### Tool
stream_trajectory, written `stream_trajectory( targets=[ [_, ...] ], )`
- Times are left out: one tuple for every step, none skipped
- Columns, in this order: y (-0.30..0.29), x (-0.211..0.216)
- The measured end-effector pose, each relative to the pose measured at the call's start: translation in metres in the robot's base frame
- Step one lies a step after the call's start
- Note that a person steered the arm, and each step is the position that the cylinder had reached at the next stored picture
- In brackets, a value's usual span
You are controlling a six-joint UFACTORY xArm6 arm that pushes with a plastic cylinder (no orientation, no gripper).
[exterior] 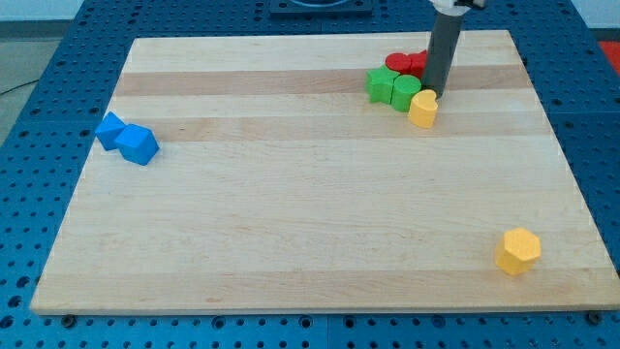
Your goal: Move the yellow heart to the bottom right of the green circle
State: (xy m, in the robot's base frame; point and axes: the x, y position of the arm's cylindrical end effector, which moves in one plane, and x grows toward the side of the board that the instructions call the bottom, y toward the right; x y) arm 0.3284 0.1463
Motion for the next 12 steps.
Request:
stream_trajectory(
  targets=[
    [0.0,0.002],
    [0.028,0.003],
    [0.075,0.028],
    [0.057,0.069],
    [0.008,0.068],
    [-0.005,0.068],
    [-0.007,0.068],
    [-0.007,0.066],
    [-0.024,0.083],
    [-0.059,0.098],
    [-0.066,0.092],
    [-0.058,0.086]
  ],
)
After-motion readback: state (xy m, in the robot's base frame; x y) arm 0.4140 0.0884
